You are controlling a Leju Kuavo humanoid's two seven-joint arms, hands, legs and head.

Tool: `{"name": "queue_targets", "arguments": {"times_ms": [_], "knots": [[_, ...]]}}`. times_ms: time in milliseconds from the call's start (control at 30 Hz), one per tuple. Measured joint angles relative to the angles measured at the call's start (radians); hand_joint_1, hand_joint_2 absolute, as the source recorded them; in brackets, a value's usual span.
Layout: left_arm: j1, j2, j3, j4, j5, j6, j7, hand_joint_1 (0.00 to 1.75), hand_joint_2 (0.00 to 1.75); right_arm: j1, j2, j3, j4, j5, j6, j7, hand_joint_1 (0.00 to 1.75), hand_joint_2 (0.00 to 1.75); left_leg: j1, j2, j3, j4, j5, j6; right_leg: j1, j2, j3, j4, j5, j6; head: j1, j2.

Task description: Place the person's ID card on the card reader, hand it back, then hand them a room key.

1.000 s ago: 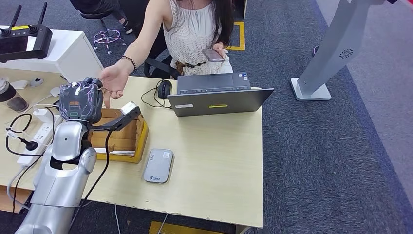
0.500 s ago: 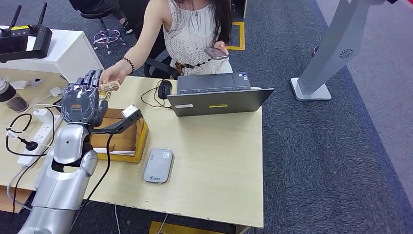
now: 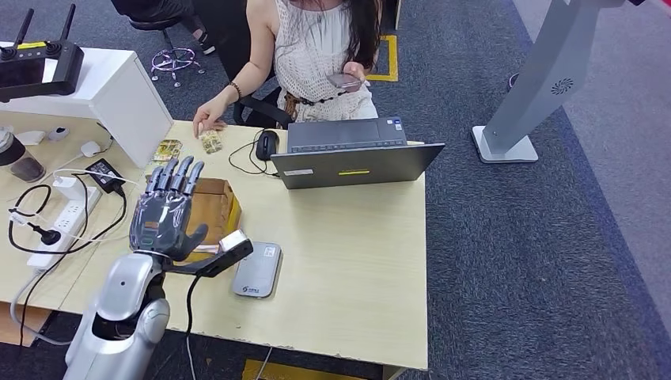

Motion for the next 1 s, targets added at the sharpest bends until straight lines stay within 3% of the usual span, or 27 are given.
{"name": "queue_targets", "arguments": {"times_ms": [233,467,1000], "knots": [[0.080,0.017,-0.014,-0.020,0.003,-0.047,0.098,0.00,1.75,0.002,0.000,-0.025,0.000,0.008,0.002,0.002,0.00,0.00,0.000,0.000,0.000,0.000,0.000,0.000,0.000,0.000,0.000,0.000,0.000,0.000,0.000,0.000],[0.123,-0.015,-0.013,-0.020,-0.060,-0.009,0.253,0.00,1.75,0.002,0.000,-0.036,0.000,0.017,-0.003,0.005,0.00,0.00,0.000,0.000,0.000,0.000,0.000,0.000,0.000,0.000,0.000,0.000,0.000,0.000,0.000,0.000],[0.179,-0.086,0.029,-0.035,-0.076,0.028,0.281,0.00,1.75,0.007,0.000,-0.049,0.000,0.040,-0.010,0.011,0.00,0.00,0.000,-0.001,-0.001,0.000,0.000,0.000,0.000,-0.001,0.000,0.000,0.000,0.000,0.000,0.000]]}}
